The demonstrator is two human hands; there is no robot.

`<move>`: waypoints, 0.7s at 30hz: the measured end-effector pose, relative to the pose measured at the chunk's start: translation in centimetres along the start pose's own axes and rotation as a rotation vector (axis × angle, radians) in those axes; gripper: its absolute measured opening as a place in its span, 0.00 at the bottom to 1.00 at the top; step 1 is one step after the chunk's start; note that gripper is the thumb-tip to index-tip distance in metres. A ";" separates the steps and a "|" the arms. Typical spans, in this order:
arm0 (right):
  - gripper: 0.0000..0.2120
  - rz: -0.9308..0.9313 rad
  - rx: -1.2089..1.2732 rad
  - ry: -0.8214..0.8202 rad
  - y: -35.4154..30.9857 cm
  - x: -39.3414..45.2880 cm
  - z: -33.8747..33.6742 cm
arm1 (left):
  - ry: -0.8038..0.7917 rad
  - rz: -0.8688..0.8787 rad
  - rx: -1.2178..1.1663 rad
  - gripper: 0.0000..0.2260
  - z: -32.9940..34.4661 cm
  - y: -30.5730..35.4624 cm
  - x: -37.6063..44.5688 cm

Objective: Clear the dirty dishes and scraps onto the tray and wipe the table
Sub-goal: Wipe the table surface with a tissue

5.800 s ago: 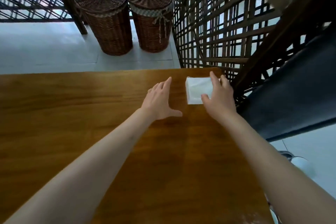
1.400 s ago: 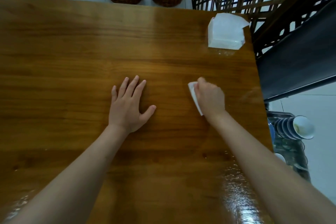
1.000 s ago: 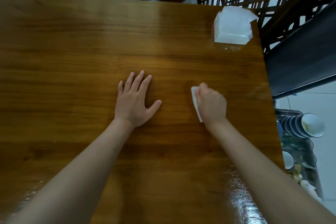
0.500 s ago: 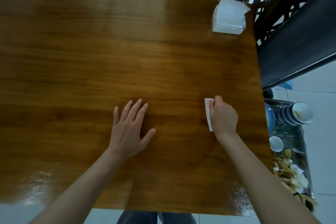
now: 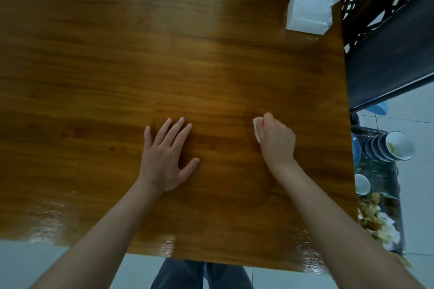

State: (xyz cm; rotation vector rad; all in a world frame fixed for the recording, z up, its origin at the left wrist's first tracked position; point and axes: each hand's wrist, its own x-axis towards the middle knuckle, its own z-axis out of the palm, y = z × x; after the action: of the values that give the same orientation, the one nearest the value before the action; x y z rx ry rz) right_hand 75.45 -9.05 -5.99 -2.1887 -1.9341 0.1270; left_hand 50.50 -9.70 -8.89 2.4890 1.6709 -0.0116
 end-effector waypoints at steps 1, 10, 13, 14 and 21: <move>0.10 -0.058 0.011 0.004 -1.2 -0.6 0.2 | 0.008 -0.002 -0.004 0.33 0.0 0.0 0.0; 0.07 -0.253 -0.102 -0.231 -2.7 -3.3 1.2 | 0.018 -0.018 0.002 0.32 -0.3 0.2 0.0; 0.07 -0.072 0.011 -0.149 -3.3 -4.2 1.0 | 0.011 -0.024 0.019 0.32 -0.5 0.4 0.0; 0.08 -0.033 0.042 -0.137 -3.3 -4.6 0.9 | 0.002 -0.026 0.033 0.33 -0.7 0.6 0.0; 0.09 0.152 0.086 -0.111 -4.8 -4.8 1.0 | 0.063 0.044 0.046 0.30 -2.3 -2.8 -1.5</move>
State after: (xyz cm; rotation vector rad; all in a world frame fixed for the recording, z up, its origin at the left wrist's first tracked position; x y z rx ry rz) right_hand 69.93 -13.20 -6.27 -2.3136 -1.7791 0.3571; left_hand 47.13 -9.79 -6.79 2.5857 1.6569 0.0333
